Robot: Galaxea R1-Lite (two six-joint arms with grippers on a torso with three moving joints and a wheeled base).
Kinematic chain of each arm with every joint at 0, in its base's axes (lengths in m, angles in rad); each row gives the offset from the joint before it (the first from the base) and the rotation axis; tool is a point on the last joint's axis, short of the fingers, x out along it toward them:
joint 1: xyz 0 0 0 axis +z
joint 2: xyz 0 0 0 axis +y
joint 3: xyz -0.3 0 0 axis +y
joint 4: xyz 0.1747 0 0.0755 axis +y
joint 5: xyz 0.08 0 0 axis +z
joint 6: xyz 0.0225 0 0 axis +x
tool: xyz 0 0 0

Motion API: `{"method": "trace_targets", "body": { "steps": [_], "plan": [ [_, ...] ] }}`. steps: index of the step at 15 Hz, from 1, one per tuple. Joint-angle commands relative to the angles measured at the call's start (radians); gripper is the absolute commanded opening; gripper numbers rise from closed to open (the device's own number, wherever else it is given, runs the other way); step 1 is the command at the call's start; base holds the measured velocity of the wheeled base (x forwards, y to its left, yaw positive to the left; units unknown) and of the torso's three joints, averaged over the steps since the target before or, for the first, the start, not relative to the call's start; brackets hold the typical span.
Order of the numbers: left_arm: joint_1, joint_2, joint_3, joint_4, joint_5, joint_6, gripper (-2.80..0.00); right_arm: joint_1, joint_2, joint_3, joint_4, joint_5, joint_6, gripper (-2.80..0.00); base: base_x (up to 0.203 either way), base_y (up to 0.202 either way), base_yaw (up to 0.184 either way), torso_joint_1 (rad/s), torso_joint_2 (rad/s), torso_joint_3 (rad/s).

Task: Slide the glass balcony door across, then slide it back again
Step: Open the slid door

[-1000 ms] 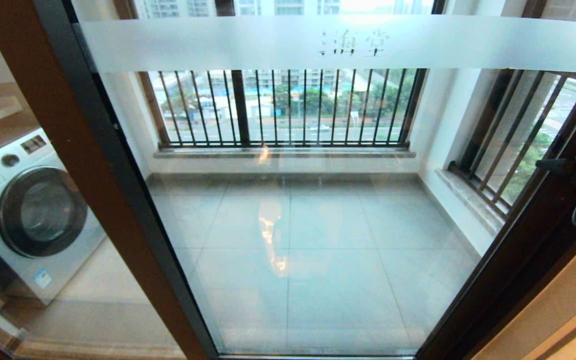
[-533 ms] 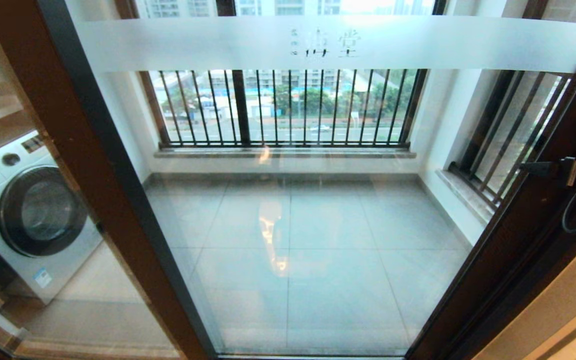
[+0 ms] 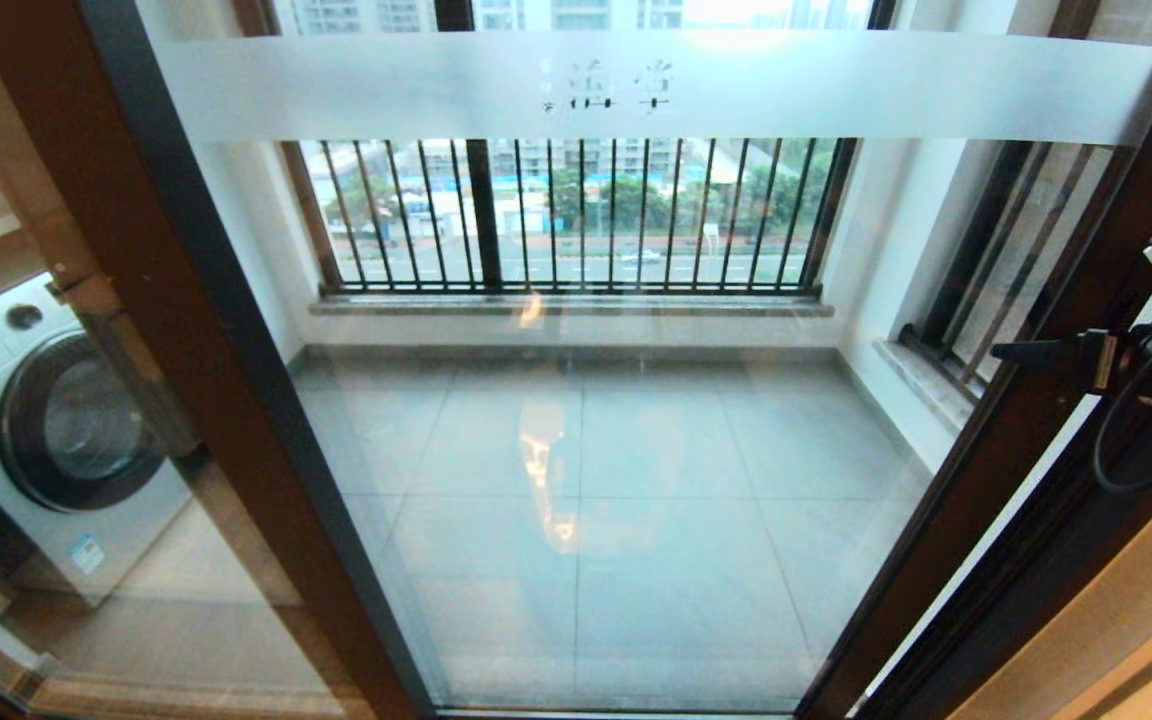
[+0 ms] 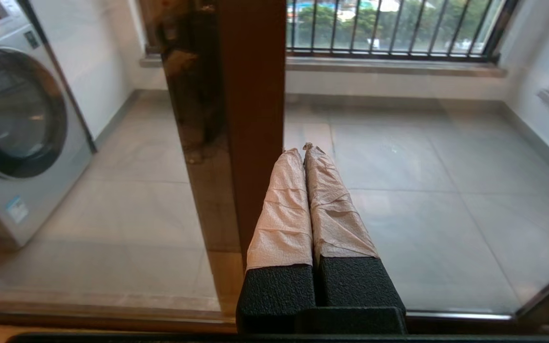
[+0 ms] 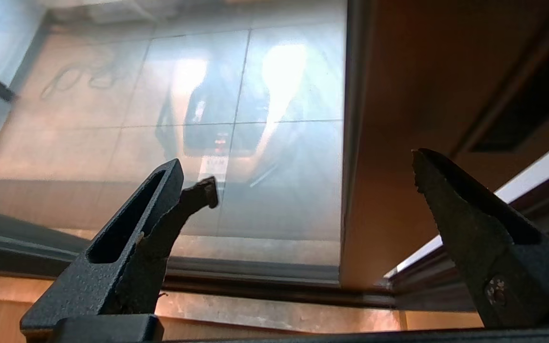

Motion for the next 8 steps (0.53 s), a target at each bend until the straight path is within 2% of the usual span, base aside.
{"method": "trace_targets", "body": {
  "steps": [1,6,8],
  "plan": [
    [0.0,0.001,0.034,-0.001,0.0,0.0,-2.8,-0.011,-0.042,0.011,-0.003,0.0,0.002,0.0,0.0,0.0,0.0,0.0,0.0,0.0],
    [0.0,0.001,0.034,-0.001,0.0,0.0,-2.8,-0.029,-0.199,0.12,-0.001,-0.005,0.0,0.0,0.0,0.0,0.0,0.0,0.0,0.0],
    [0.001,0.001,0.034,-0.001,0.0,0.0,-2.8,-0.051,-0.26,0.143,0.004,-0.035,-0.006,0.0,0.0,0.0,0.0,0.0,0.0,0.0]
  ]
}}
